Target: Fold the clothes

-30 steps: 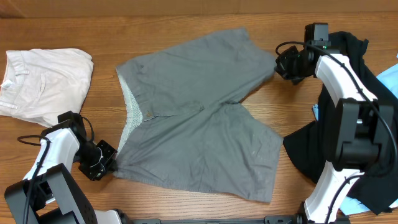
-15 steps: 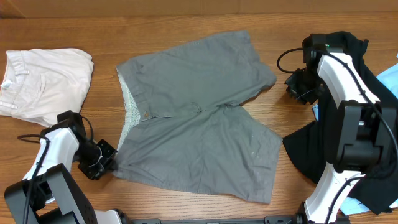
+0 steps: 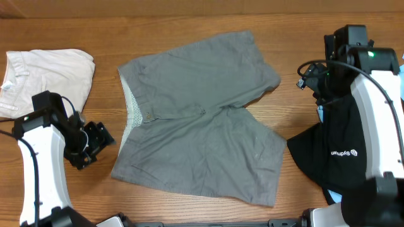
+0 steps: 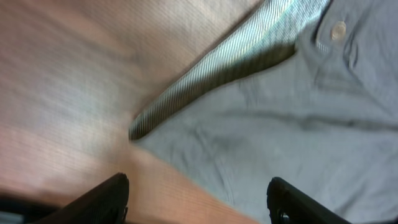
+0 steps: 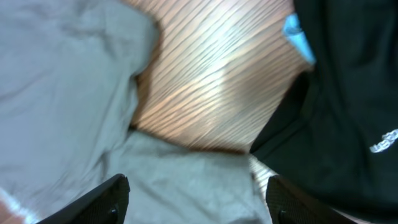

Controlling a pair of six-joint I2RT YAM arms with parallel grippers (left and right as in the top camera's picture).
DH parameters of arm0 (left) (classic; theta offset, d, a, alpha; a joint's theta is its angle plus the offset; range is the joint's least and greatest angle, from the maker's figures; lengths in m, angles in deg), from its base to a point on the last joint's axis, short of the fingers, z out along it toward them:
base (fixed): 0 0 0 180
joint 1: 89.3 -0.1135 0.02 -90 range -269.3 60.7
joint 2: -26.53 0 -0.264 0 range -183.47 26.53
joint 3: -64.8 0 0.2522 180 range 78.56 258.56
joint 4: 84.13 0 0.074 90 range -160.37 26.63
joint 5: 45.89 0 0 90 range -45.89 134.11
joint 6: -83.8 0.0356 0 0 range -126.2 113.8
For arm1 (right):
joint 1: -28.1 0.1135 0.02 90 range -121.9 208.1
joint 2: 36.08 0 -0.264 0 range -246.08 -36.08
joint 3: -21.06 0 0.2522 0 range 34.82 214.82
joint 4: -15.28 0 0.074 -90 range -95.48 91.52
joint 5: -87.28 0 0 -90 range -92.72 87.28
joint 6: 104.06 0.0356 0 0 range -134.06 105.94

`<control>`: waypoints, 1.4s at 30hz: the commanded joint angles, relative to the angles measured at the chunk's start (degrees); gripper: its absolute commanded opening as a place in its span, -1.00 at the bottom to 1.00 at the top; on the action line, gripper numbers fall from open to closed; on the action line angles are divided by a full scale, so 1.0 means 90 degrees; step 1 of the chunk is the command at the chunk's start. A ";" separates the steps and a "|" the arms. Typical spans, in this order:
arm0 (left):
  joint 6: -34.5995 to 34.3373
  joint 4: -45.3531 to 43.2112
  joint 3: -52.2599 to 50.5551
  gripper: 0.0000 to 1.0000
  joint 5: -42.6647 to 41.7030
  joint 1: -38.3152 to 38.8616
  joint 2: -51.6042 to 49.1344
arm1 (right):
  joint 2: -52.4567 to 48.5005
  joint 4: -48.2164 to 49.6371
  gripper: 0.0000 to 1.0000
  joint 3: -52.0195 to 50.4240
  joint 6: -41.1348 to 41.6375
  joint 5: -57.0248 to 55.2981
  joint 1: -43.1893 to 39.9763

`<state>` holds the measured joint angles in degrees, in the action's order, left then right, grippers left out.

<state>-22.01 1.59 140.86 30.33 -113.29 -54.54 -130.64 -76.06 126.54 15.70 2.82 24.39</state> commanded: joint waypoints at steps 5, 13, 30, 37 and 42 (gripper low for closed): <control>0.0238 0.0607 -0.0260 0.50 -0.0151 0.0015 0.0153 | 0.1484 0.0471 0.49 -0.2123 0.0554 0.1705 0.0007; 0.0236 0.0126 -0.1256 0.49 -0.0772 0.0019 0.0153 | 0.3441 0.0906 0.43 -0.4796 0.2523 0.1899 0.0682; 0.0236 -0.0199 -0.1479 0.48 -0.0974 0.0019 0.0153 | 0.4578 0.1066 0.38 -0.7108 0.5710 0.1722 0.3021; 0.0236 -0.0216 -0.1479 0.49 -0.0976 0.0019 0.0153 | 0.4571 0.1685 0.38 -0.7456 0.5914 0.1676 0.3019; 0.0238 -0.0206 -0.1479 0.49 -0.0976 0.0019 0.0153 | 0.4537 0.1831 0.36 -0.7456 0.5909 0.1515 0.3019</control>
<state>-20.92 -0.31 127.86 22.59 -113.29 -53.71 -89.96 -59.71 59.77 67.35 18.01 51.12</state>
